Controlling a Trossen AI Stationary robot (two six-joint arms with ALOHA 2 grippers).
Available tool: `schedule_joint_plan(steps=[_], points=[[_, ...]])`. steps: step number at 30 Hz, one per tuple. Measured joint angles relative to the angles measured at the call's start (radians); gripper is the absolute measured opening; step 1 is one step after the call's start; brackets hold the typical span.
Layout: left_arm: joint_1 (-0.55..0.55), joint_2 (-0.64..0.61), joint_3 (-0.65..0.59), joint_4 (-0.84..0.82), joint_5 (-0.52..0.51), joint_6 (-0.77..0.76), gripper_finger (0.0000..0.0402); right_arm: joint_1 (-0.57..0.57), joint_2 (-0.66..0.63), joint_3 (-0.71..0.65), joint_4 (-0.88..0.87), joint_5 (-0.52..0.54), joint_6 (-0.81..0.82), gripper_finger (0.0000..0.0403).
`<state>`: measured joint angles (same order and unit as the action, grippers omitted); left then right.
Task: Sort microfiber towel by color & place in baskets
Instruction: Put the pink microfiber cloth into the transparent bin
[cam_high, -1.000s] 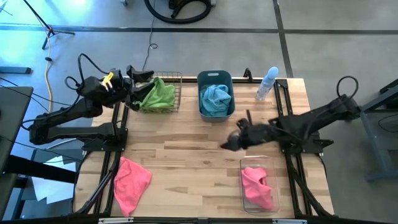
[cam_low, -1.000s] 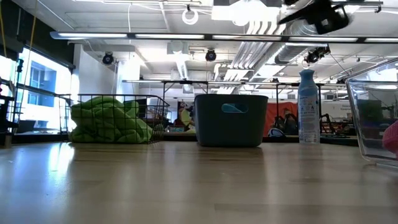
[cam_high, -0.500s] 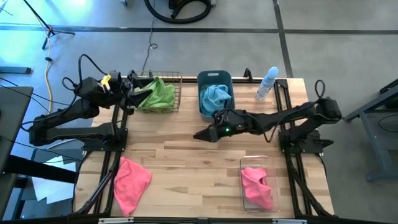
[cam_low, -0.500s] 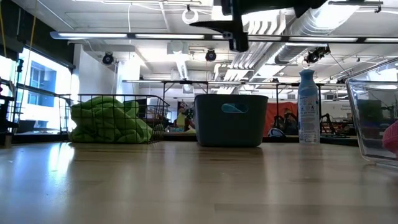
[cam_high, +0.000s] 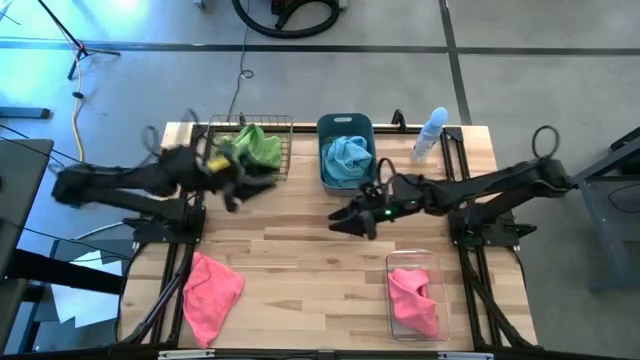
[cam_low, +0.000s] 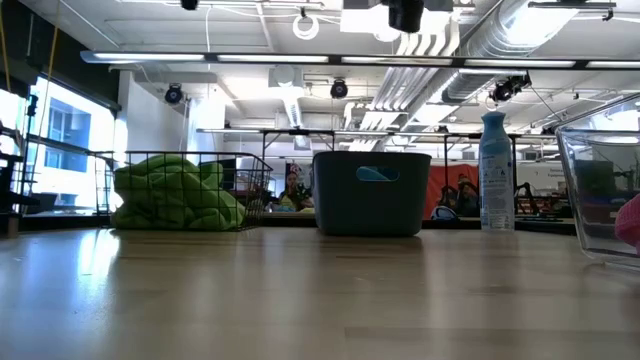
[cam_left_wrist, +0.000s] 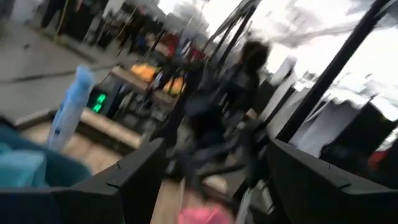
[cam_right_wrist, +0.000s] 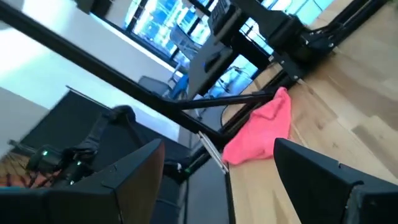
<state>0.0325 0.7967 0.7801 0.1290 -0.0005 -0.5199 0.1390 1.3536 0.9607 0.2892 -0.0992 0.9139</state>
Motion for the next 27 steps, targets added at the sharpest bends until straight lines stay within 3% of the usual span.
schedule_joint_plan(steps=[5, 11, 14, 22, 27], points=[[-0.177, 0.179, 0.006, 0.05, -0.17, 0.002, 0.0266, 0.036, -0.112, 0.0, -0.189, 0.07, -0.087, 0.0298], [-0.327, 0.36, 0.101, 0.004, -0.192, -0.064, 0.0266, 0.07, -0.186, 0.0, -0.33, 0.128, -0.119, 0.0298], [-0.394, 0.414, 0.181, -0.167, -0.193, -0.128, 0.0266, 0.086, -0.199, 0.0, -0.369, 0.132, -0.14, 0.0298], [-0.591, 0.541, 0.416, -0.966, -0.179, -0.332, 0.0266, 0.106, -0.194, 0.0, -0.392, 0.178, -0.16, 0.0298], [-0.742, 0.623, 0.426, -1.139, -0.083, -0.446, 0.0266, 0.104, -0.194, 0.0, -0.408, 0.222, -0.163, 0.0298]])
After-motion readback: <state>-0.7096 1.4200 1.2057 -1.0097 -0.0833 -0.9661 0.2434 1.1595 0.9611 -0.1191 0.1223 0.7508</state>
